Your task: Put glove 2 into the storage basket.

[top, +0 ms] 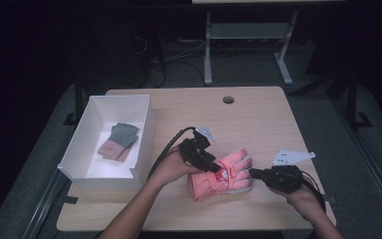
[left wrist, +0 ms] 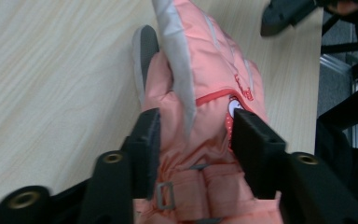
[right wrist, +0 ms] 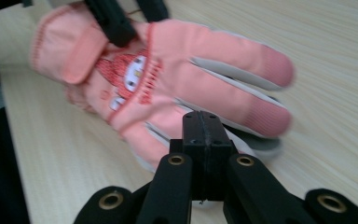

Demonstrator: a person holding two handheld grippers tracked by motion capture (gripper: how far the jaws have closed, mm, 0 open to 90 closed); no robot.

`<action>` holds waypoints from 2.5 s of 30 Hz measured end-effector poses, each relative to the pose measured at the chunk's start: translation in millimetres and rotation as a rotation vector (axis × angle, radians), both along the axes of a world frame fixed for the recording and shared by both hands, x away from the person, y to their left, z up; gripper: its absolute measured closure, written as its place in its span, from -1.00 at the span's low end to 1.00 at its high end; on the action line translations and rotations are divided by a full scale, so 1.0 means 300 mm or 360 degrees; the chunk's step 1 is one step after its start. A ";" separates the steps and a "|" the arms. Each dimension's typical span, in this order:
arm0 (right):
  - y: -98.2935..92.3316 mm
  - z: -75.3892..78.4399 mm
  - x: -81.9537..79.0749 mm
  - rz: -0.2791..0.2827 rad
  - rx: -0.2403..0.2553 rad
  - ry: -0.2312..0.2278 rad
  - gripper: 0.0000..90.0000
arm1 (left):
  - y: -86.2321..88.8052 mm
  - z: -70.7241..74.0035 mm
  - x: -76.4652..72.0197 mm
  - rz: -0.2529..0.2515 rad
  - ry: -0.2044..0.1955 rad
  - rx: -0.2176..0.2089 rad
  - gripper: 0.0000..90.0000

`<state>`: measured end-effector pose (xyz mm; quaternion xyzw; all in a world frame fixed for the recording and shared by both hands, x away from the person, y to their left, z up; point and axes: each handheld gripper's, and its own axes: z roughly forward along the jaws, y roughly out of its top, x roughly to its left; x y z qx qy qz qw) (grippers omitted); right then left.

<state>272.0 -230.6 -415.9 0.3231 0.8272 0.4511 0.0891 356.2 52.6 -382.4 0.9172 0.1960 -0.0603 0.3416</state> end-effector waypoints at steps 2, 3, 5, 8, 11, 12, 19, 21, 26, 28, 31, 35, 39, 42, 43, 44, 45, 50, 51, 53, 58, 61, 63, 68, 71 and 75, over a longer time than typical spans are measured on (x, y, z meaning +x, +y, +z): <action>0.019 0.004 -0.008 0.0032 0.0008 -0.0006 1.00 | 0.012 0.013 -0.001 0.0021 -0.0026 -0.0018 0.06; 0.029 0.004 -0.010 0.0045 0.0002 -0.0009 1.00 | 0.019 0.020 -0.002 0.0029 -0.0030 -0.0028 0.05; 0.050 0.004 -0.014 0.0076 0.0009 -0.0005 1.00 | 0.036 0.034 -0.002 0.0058 -0.0056 -0.0047 0.05; 0.086 0.003 -0.015 0.0114 0.0009 0.0007 1.00 | 0.058 0.040 0.004 0.0091 -0.0075 -0.0034 0.06; 0.132 0.002 -0.022 0.0160 0.0011 0.0022 1.00 | 0.080 0.026 0.018 0.0127 -0.0069 -0.0023 0.06; 0.146 -0.001 -0.024 0.0180 0.0005 0.0022 1.00 | 0.085 0.021 0.020 0.0144 -0.0066 -0.0025 0.06; 0.192 -0.024 -0.034 0.0233 -0.0046 0.0055 1.00 | 0.114 -0.006 0.054 0.0231 -0.0047 0.0003 0.70; 0.199 -0.028 -0.032 0.0231 -0.0064 0.0056 1.00 | 0.106 -0.032 0.060 0.0229 -0.0028 0.0078 0.92; 0.204 -0.039 -0.026 0.0216 -0.0095 0.0069 1.00 | 0.082 -0.102 0.059 0.0222 0.0032 0.0226 0.99; 0.202 -0.042 -0.021 0.0210 -0.0104 0.0069 1.00 | 0.084 -0.114 0.054 0.0211 0.0059 0.0239 0.99; 0.195 -0.040 -0.014 0.0194 -0.0110 0.0069 1.00 | 0.094 -0.121 0.040 0.0205 0.0090 0.0229 0.99; 0.188 -0.041 -0.004 0.0156 -0.0121 0.0079 1.00 | 0.108 -0.128 0.009 0.0192 0.0108 0.0211 0.99; 0.182 -0.042 0.014 0.0136 -0.0139 0.0072 1.00 | 0.122 -0.133 -0.030 0.0149 0.0135 0.0173 0.99; 0.177 -0.042 0.037 0.0126 -0.0152 0.0054 1.00 | 0.126 -0.138 -0.065 0.0134 0.0178 0.0124 0.99; 0.175 -0.042 0.042 0.0127 -0.0151 0.0053 1.00 | 0.125 -0.140 -0.072 0.0127 0.0184 0.0120 0.99; 0.173 -0.043 0.050 0.0132 -0.0150 0.0040 1.00 | 0.125 -0.143 -0.082 0.0118 0.0190 0.0112 0.99; 0.172 -0.043 0.056 0.0126 -0.0141 0.0047 1.00 | 0.125 -0.145 -0.089 0.0106 0.0194 0.0109 0.99; 0.144 -0.016 0.076 0.0106 -0.0026 0.0022 1.00 | 0.141 -0.133 -0.095 0.0184 0.0124 0.0103 0.93; 0.141 -0.011 0.080 0.0104 0.0005 0.0030 1.00 | 0.148 -0.127 -0.092 0.0219 0.0114 0.0095 0.90; 0.149 -0.016 0.086 0.0104 0.0022 0.0039 1.00 | 0.164 -0.113 -0.087 0.0281 0.0087 0.0061 0.81; 0.183 -0.059 0.085 0.0127 -0.0043 0.0073 1.00 | 0.178 -0.087 -0.089 0.0357 0.0060 0.0032 0.55; 0.199 -0.076 0.092 0.0123 -0.0094 0.0082 1.00 | 0.188 -0.069 -0.088 0.0384 0.0033 0.0026 0.44; 0.207 -0.089 0.095 0.0125 -0.0137 0.0074 1.00 | 0.191 -0.062 -0.088 0.0401 0.0036 0.0003 0.41; 0.233 -0.112 0.100 0.0135 -0.0186 0.0068 1.00 | 0.192 -0.042 -0.088 0.0418 -0.0003 -0.0046 0.22; 0.250 -0.120 0.108 0.0153 -0.0204 0.0055 1.00 | 0.184 -0.025 -0.086 0.0408 -0.0019 -0.0091 -0.01; 0.257 -0.126 0.106 0.0152 -0.0209 0.0061 1.00 | 0.151 -0.010 -0.076 0.0402 -0.0053 -0.0124 -0.29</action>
